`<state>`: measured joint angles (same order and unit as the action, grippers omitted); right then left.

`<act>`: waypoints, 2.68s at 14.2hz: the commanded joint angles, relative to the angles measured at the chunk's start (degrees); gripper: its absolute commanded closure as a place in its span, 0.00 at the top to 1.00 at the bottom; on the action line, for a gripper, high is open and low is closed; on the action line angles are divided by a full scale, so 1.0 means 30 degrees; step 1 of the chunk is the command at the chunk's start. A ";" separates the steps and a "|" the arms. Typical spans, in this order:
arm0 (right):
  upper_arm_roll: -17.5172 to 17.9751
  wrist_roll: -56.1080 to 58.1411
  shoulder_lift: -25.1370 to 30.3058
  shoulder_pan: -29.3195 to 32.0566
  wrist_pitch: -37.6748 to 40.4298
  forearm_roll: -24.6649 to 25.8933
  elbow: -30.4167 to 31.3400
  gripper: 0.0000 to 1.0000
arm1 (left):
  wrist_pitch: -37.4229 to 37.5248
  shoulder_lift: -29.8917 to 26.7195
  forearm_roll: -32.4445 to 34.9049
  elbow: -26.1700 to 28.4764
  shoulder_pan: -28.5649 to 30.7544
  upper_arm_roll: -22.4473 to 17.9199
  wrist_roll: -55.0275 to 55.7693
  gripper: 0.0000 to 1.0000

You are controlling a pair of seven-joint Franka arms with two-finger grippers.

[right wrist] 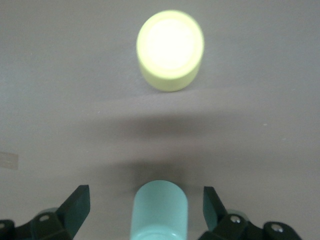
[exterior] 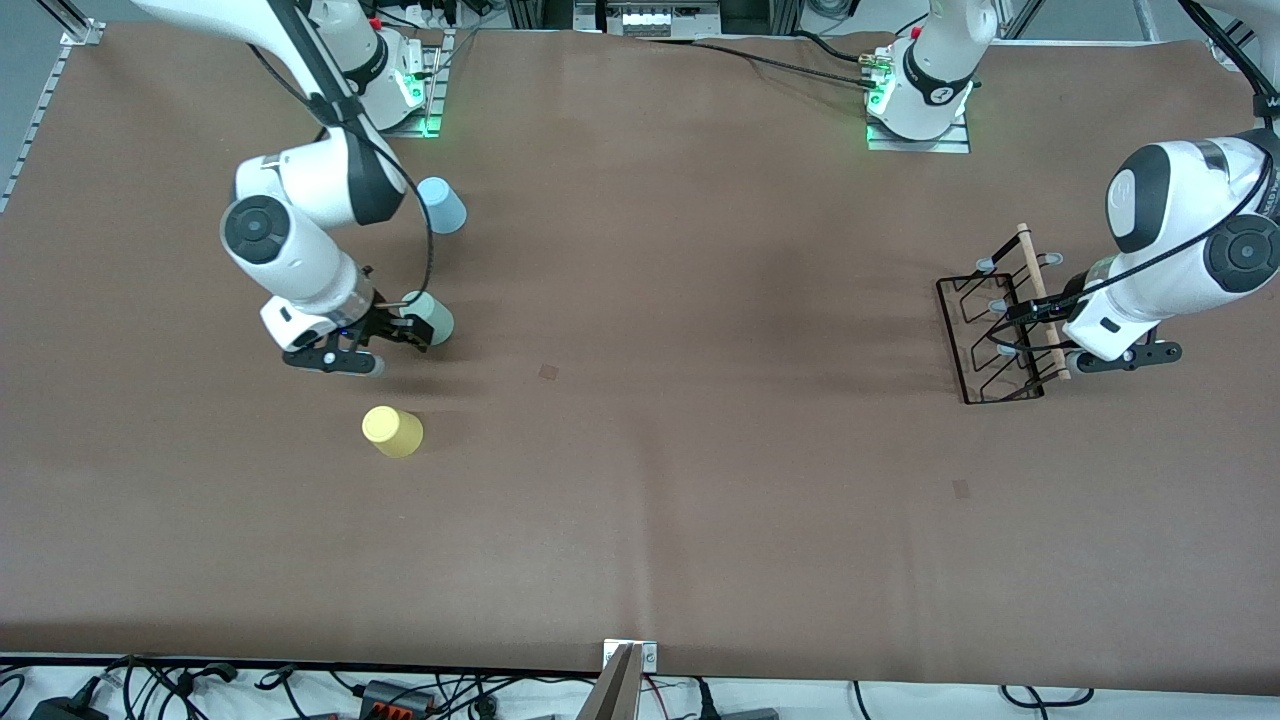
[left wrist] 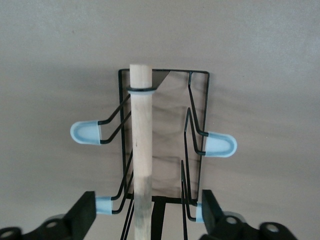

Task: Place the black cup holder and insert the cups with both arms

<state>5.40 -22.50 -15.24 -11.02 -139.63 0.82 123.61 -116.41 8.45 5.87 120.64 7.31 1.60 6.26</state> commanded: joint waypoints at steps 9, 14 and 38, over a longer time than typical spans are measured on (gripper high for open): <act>0.0046 -0.0584 0.0598 -0.0250 -0.2618 0.0311 0.3590 1.00 | 0.0043 -0.0825 0.0387 0.0979 0.0492 0.0229 -0.0240 0.14; 0.0426 -0.0614 0.0890 -0.0193 -0.2911 0.0282 0.4411 1.00 | 0.0624 -0.0825 0.0387 0.0365 0.0492 0.0258 -0.0240 0.08; 0.0574 -0.0615 0.1007 0.0042 -0.3292 0.0311 0.4675 0.27 | 0.3998 0.8225 -0.0052 -1.2848 -0.7796 0.7846 1.4257 0.01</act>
<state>6.93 -24.05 -13.44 -11.34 -148.93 0.89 136.97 -105.93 30.78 5.78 87.00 -14.04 25.19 45.86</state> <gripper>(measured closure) 0.330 0.837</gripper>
